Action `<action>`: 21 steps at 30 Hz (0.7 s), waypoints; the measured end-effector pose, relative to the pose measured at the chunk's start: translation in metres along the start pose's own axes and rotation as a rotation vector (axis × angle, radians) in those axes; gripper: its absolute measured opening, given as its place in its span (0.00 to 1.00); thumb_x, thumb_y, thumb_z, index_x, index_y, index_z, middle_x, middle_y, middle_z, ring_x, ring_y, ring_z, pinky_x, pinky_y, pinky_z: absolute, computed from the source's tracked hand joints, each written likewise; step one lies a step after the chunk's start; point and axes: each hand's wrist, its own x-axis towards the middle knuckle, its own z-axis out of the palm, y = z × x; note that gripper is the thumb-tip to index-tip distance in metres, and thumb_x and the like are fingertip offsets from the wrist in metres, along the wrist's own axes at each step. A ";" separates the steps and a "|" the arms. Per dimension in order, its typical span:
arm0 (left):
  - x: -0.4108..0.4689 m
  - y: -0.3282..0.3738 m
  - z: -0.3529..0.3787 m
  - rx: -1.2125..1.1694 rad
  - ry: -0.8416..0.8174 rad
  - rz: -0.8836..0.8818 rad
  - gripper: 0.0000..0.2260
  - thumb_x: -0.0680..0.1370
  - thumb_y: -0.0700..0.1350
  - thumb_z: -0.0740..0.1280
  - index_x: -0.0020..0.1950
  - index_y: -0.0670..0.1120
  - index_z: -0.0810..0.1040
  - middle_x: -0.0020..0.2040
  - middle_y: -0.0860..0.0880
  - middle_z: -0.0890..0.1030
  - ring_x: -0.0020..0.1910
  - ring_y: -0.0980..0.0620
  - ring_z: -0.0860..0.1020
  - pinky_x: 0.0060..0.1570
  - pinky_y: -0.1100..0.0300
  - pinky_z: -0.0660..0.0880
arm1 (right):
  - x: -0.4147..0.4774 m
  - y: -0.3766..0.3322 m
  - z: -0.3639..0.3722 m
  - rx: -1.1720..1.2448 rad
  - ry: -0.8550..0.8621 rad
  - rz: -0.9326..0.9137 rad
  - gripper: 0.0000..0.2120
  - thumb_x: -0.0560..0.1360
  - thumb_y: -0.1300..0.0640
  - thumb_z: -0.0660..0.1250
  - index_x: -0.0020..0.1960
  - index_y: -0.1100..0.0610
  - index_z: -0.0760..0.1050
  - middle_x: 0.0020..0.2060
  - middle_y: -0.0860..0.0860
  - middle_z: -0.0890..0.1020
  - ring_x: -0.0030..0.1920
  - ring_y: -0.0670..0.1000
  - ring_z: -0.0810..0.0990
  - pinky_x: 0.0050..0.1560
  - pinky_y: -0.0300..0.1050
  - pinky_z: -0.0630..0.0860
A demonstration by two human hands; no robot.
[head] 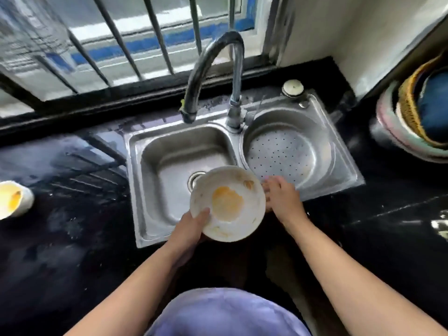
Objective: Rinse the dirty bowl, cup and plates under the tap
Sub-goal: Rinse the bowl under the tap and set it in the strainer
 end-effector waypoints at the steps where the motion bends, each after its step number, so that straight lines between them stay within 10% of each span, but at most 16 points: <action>1: 0.002 0.002 0.005 -0.053 0.063 -0.005 0.11 0.84 0.48 0.66 0.63 0.46 0.81 0.48 0.50 0.90 0.48 0.50 0.88 0.52 0.51 0.86 | 0.025 -0.012 -0.003 0.021 -0.015 0.020 0.19 0.72 0.39 0.59 0.50 0.50 0.80 0.45 0.50 0.86 0.42 0.53 0.85 0.39 0.52 0.84; 5: 0.017 0.008 0.015 -0.207 0.195 0.003 0.26 0.73 0.58 0.70 0.69 0.50 0.80 0.60 0.48 0.87 0.60 0.43 0.85 0.67 0.38 0.78 | 0.137 -0.064 -0.008 0.070 -0.028 0.035 0.15 0.71 0.42 0.63 0.50 0.51 0.77 0.41 0.54 0.82 0.40 0.55 0.84 0.44 0.59 0.86; 10: 0.039 0.016 0.022 -0.273 0.244 0.073 0.24 0.74 0.59 0.67 0.69 0.55 0.79 0.61 0.51 0.87 0.63 0.45 0.83 0.68 0.39 0.77 | 0.237 -0.118 0.005 -0.069 -0.107 0.156 0.35 0.66 0.33 0.65 0.66 0.54 0.74 0.55 0.56 0.79 0.49 0.58 0.84 0.36 0.51 0.83; 14: 0.054 0.022 0.023 -0.266 0.280 0.083 0.27 0.74 0.60 0.66 0.72 0.54 0.77 0.63 0.49 0.85 0.65 0.43 0.82 0.67 0.38 0.77 | 0.269 -0.122 0.028 -0.011 -0.094 0.176 0.28 0.74 0.40 0.64 0.66 0.59 0.73 0.50 0.58 0.83 0.42 0.60 0.86 0.32 0.50 0.83; 21: 0.059 0.026 0.022 -0.374 0.347 0.065 0.24 0.75 0.56 0.66 0.70 0.53 0.78 0.62 0.48 0.86 0.63 0.42 0.82 0.66 0.37 0.77 | 0.253 -0.115 0.045 -0.756 0.008 -0.191 0.20 0.80 0.40 0.66 0.57 0.57 0.79 0.49 0.55 0.79 0.55 0.56 0.82 0.42 0.42 0.70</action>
